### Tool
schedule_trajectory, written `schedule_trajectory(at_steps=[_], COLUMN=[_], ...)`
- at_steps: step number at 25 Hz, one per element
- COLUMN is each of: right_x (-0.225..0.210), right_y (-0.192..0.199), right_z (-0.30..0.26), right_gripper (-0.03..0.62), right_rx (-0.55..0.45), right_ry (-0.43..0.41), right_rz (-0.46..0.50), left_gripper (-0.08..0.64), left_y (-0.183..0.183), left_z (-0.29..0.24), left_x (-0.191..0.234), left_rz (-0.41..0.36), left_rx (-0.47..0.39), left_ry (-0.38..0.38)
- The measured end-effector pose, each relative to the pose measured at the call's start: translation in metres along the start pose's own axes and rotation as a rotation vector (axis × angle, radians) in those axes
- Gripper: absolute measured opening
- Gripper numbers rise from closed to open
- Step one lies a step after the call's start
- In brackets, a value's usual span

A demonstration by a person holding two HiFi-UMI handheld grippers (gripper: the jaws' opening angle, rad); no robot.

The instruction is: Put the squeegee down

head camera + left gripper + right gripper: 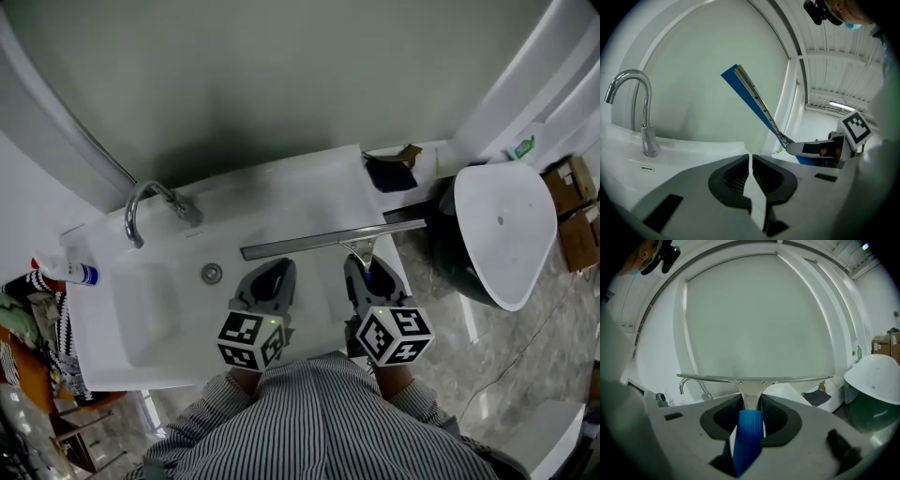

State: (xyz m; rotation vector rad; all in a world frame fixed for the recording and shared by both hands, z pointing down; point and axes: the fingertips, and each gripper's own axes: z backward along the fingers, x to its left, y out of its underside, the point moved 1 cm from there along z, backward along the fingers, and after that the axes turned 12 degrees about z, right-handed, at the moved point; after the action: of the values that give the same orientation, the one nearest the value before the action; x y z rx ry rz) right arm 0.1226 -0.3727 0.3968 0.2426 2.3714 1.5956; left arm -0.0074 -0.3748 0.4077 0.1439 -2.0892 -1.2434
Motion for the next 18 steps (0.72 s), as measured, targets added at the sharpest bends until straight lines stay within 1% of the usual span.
schedule_trajectory(at_steps=[3,8,12,16,18], right_x=[-0.007,-0.016,-0.022,-0.028,-0.031], right_y=[-0.002,-0.005,-0.006,-0.005,-0.003], right_z=[-0.008,-0.03,-0.049,-0.066,-0.076], right_gripper=[0.121,0.121,0.121,0.121,0.121], right_rx=[0.011,0.033,0.054,0.075,0.084], right_ry=[0.002,-0.01,-0.017,-0.024,-0.029], right_rz=[0.012,0.028,0.057,0.084,0.083], left_gripper=[0.032,0.032,0.032,0.032,0.032], left_y=[-0.002,-0.001,0.0,0.0,0.0], left_z=[-0.006,-0.02,-0.035,-0.049,-0.055], left_x=[0.007,0.018,0.026,0.029,0.034], left_rz=[0.009,0.017,0.023,0.001,-0.005], left_rx=[-0.002,0.02,0.035,0.052,0.056], left_ry=[-0.018,-0.039,-0.033,-0.018,-0.018])
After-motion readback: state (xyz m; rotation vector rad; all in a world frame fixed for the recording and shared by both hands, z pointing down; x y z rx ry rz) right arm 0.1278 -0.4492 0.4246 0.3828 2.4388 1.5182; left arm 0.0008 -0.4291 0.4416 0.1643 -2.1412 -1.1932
